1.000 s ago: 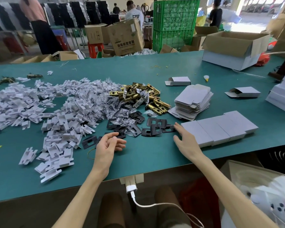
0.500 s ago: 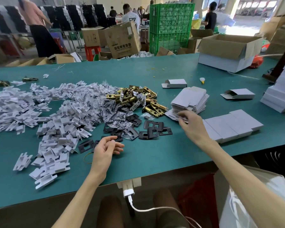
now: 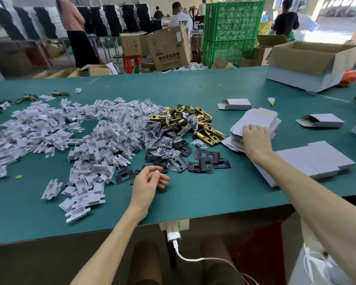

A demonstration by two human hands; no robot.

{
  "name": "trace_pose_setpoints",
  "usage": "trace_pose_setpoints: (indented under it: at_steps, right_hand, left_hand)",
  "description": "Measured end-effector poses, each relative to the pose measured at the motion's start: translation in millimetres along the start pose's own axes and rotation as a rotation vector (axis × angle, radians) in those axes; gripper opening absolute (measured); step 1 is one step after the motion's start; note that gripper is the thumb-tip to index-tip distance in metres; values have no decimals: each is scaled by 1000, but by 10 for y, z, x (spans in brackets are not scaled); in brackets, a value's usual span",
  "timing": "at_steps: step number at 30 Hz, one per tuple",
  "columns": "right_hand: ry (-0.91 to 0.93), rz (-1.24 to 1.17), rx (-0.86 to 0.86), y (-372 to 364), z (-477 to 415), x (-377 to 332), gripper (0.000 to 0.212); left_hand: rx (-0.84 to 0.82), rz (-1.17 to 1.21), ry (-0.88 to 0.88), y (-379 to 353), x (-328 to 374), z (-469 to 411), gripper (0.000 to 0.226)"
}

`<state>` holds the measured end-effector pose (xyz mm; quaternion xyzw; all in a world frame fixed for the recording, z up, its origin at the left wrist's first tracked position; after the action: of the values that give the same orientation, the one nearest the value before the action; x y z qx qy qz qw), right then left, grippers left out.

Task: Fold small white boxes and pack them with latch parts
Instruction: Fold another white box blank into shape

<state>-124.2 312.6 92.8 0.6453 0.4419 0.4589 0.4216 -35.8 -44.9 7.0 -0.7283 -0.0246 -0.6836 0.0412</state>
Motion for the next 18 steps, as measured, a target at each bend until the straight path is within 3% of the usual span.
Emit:
trace_pose_setpoints:
  at_steps: [7,10,14,16,18]
  right_hand:
    - [25,-115,68,209,72,57,22]
    - [-25,-276,230,457,103,112,27]
    - [36,-668,517,899,306,31,21]
    - [0,-940,540,984,398,-4,27]
    - [-108,-1181,459,879,463,-61,35]
  left_hand:
    - [0,-11,-3,5,-2,-3,16]
    - [2,-7,2,15,-16,4,15]
    - [9,-8,-1,16,-35,-4,16]
    - [11,-4,-3,6,-38,-9,16]
    - [15,5,-6,-1,-26,-4,16]
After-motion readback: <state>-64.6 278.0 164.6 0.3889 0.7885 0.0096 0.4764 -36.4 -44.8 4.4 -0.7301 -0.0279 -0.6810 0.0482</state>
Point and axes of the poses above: each hand's wrist, its own z-axis away from the middle knuckle, its own y-axis out of the back of the hand, x = y × z, the point moved 8 cm from there along -z, towards the middle knuckle, and after that the axes turned 6 degrees about z, right-handed, at the moved point
